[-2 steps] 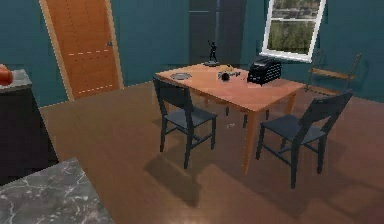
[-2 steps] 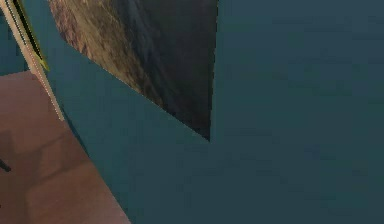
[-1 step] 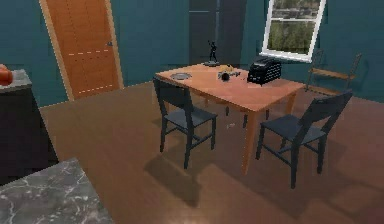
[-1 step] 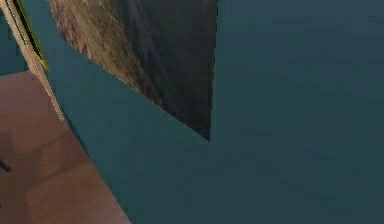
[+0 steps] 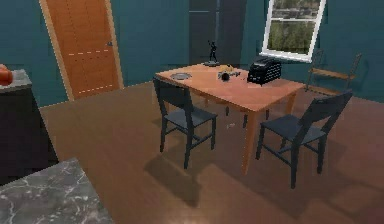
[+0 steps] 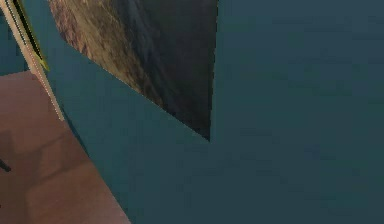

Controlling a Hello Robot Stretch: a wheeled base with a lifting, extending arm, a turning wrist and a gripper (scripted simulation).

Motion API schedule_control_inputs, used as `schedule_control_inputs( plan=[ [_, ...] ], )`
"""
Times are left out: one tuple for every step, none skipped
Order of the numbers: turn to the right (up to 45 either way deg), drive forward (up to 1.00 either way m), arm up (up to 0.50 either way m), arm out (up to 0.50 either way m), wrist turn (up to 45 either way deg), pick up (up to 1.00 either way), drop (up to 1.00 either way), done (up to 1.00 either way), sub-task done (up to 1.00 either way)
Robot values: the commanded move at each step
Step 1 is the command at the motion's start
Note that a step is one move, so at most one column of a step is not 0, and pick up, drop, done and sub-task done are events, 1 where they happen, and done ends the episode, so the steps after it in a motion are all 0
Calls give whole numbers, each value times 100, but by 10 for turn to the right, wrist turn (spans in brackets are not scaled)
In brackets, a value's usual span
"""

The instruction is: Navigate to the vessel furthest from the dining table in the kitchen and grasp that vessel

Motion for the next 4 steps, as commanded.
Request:
schedule_control_inputs(
  plan=[
    [390,0,0,0,0,0,0,0,0],
    [0,40,0,0,0,0,0,0,0],
    [-450,0,0,0,0,0,0,0,0],
    [-240,0,0,0,0,0,0,0,0]
  ],
)
